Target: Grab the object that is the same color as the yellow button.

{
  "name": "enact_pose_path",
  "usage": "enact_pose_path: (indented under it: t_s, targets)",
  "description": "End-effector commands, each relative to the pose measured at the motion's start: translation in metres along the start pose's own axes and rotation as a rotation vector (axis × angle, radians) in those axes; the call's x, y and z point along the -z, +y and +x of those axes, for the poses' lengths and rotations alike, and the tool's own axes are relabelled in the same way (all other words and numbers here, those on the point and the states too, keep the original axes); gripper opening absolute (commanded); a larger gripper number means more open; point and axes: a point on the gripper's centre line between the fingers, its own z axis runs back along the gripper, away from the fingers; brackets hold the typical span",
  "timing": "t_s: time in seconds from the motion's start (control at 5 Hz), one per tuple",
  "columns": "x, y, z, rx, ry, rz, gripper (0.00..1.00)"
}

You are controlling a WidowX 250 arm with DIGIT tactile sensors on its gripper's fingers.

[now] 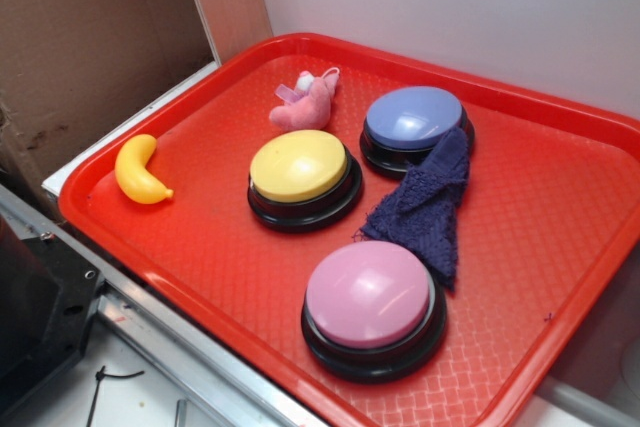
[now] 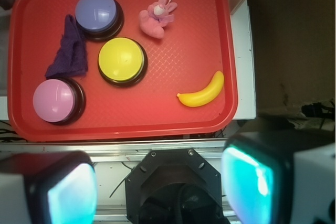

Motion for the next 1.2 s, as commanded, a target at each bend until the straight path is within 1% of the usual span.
enact_pose_path:
  t_s: [0.0,0.2,0.4,0.6,0.8,1.0]
  targets:
    - [0.000,0.000,0.000,0.000,0.000,0.000,1.00]
    - [0.008,0.008,0.004,-0.205,-0.047,-0.021,1.00]
    - [0.020,0.019,0.004,-0.456,-0.107,-0.046,1.00]
    - [0.042,0.042,0.007,-0.709,-0.136,-0.056,1.00]
    - [0.073,0.065,0.007,-0.946,-0.160,-0.030,1.00]
    - [0.118,0.085,0.010,-1.090,-0.165,0.054,1.00]
